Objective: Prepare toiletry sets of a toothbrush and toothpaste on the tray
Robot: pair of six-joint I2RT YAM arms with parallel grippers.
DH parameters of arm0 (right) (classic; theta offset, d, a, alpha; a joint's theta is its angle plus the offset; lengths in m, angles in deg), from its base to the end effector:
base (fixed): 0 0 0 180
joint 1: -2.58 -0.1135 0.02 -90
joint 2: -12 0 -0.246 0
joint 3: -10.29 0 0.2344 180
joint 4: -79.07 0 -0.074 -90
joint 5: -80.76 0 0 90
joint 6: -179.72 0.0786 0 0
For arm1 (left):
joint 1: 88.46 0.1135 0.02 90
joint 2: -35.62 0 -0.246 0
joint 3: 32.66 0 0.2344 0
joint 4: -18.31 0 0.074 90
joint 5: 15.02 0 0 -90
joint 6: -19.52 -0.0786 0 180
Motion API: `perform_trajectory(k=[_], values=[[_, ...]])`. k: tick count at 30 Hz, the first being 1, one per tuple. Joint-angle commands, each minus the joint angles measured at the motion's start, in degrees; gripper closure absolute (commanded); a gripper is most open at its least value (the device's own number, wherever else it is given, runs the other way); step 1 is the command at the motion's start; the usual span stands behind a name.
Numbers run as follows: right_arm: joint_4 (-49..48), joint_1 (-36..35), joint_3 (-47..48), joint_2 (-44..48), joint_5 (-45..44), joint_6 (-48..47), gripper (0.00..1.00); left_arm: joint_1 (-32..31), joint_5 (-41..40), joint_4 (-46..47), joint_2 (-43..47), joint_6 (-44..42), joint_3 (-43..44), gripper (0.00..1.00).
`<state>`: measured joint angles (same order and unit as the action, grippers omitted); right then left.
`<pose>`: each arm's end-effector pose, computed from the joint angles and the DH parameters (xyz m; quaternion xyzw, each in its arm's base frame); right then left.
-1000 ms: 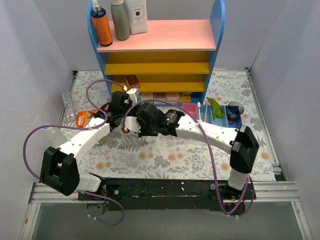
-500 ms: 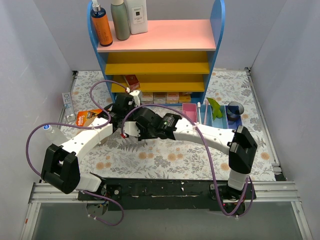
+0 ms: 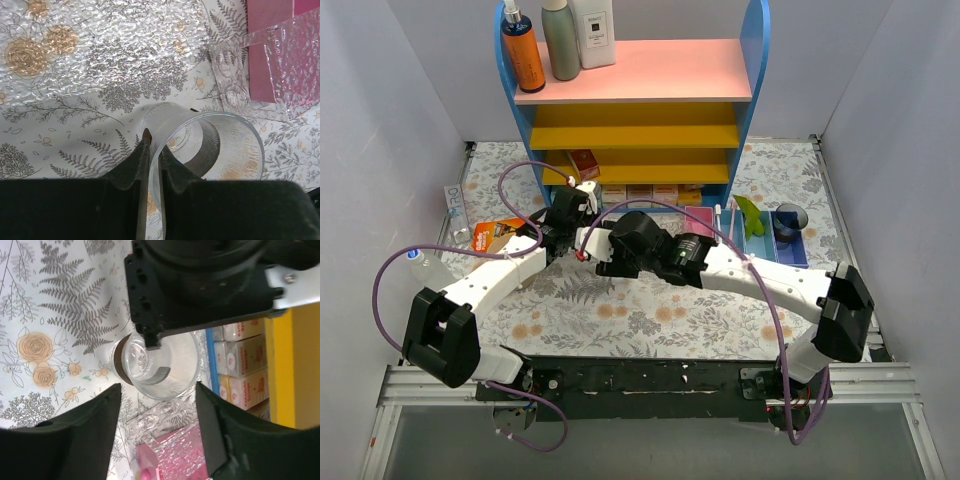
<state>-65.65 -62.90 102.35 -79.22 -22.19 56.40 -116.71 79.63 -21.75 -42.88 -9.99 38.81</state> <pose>0.1753 0.3419 0.2777 -0.6333 0.6120 0.0324 0.4726 0.2677 -0.1511 0.2143 -0.2439 0.8975 -0.2826 0.2348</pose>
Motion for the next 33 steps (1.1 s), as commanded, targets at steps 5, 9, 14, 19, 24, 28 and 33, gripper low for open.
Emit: perform_trajectory(k=[5, 9, 14, 19, 24, 28, 33], values=[[-7.70, 1.75, -3.93, 7.89, 4.25, 5.63, 0.17, 0.21, -1.83, 3.44, 2.38, -3.53, 2.42, 1.00], [-9.72, 3.94, -6.12, 11.58, 6.97, 8.44, 0.17, 1.26, -0.17, 4.14, 3.09, -6.52, 2.16, 1.00], [-12.36, 9.56, -11.65, 17.38, 14.24, 14.15, 0.16, 4.94, 2.20, 4.14, 3.61, -9.33, 1.46, 1.00], [-15.52, 15.55, -16.84, 23.53, 18.84, 18.72, 0.16, 10.75, 8.45, 5.72, 5.81, -14.25, -0.30, 1.00], [-15.44, 18.18, -20.45, 27.32, 19.63, 20.13, 0.16, 15.15, 7.84, 5.37, 5.46, -16.45, 0.22, 1.00], [-14.74, 19.59, -22.29, 30.83, 19.46, 20.75, 0.16, 16.65, 6.00, 5.37, 3.88, -19.52, 2.15, 1.00], [-14.56, 21.34, -24.41, 34.88, 18.14, 21.45, 0.14, 20.24, 8.62, 6.42, 0.81, -22.78, 5.75, 1.00]])
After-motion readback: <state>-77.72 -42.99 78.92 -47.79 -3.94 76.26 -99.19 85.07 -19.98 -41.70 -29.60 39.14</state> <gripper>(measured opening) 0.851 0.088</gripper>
